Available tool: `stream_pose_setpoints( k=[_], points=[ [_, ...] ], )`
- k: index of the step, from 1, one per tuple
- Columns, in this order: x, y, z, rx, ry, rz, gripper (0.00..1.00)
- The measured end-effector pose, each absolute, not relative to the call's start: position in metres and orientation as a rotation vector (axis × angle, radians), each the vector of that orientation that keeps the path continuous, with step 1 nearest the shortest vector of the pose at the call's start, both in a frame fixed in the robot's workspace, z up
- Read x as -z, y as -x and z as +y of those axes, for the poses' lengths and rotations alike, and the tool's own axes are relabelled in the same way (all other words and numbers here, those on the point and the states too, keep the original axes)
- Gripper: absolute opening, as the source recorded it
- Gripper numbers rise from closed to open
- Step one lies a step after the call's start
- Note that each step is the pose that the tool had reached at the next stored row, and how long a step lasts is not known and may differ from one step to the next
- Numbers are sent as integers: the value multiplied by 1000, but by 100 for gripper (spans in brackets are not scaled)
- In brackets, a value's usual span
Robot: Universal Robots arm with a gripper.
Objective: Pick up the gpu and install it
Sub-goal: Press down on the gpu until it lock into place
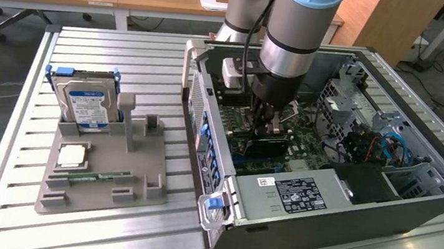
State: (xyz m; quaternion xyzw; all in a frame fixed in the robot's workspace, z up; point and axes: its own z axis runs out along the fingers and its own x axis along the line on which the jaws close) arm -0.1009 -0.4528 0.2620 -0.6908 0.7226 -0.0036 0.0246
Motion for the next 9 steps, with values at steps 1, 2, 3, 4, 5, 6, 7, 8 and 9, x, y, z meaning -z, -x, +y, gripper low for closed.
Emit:
stream_pose_setpoints(
  k=[1,2,3,4,5,6,7,8,9],
  points=[
    [-262,101,-453,11,2137,2235,10],
    [-262,101,-453,11,2137,2235,10],
    [-262,101,-453,11,2137,2235,10],
    [-262,101,-453,11,2137,2235,10],
    [-261,102,-453,11,2137,2235,10],
    [-261,102,-453,11,2137,2235,10],
    [-261,102,-453,11,2137,2235,10],
    [-261,102,-453,11,2137,2235,10],
    [-261,102,-453,11,2137,2235,10]
  ],
)
